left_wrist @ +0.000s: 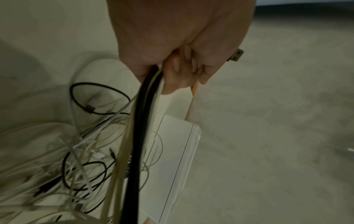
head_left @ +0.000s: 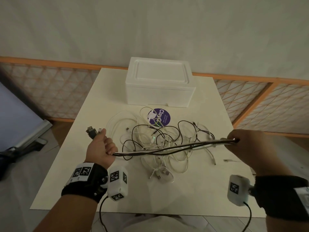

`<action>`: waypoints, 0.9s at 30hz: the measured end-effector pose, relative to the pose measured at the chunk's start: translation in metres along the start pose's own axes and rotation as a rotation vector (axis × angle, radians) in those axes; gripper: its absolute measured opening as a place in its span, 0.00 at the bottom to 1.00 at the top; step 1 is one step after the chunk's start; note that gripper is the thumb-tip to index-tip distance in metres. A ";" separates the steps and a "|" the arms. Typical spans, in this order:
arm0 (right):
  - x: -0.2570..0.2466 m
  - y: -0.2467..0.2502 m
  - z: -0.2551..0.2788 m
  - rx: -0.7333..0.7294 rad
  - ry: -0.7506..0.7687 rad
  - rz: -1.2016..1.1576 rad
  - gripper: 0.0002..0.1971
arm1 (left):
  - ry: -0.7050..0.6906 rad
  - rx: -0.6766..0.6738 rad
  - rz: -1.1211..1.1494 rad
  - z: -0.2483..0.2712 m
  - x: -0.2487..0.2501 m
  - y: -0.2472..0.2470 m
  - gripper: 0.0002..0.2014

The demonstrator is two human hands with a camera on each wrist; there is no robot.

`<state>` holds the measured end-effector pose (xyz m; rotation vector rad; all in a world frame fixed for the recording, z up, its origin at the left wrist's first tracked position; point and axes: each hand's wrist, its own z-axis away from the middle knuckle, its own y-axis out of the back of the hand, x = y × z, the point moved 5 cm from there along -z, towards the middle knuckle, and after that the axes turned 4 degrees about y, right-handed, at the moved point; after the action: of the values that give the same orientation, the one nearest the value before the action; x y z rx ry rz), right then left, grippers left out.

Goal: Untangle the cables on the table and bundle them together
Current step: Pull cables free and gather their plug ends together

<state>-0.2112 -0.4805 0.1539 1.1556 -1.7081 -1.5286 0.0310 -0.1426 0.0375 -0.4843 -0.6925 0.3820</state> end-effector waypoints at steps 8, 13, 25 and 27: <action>0.040 -0.069 0.009 -0.420 -0.139 0.083 0.09 | 0.018 0.056 -0.034 0.006 -0.036 -0.010 0.22; 0.060 -0.104 0.021 -0.673 -0.249 -0.076 0.30 | 0.035 -0.005 0.041 0.012 -0.071 -0.024 0.17; -0.139 -0.104 0.012 -0.757 0.595 -0.357 0.36 | 0.062 -0.100 -0.056 0.037 -0.124 -0.060 0.17; -0.144 -0.115 0.023 -0.872 0.549 -0.399 0.27 | 0.118 -0.061 -0.070 0.041 -0.132 -0.057 0.20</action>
<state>-0.1372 -0.3407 0.0562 1.2696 -0.3684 -1.6885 -0.0808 -0.2411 0.0286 -0.5343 -0.6065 0.2647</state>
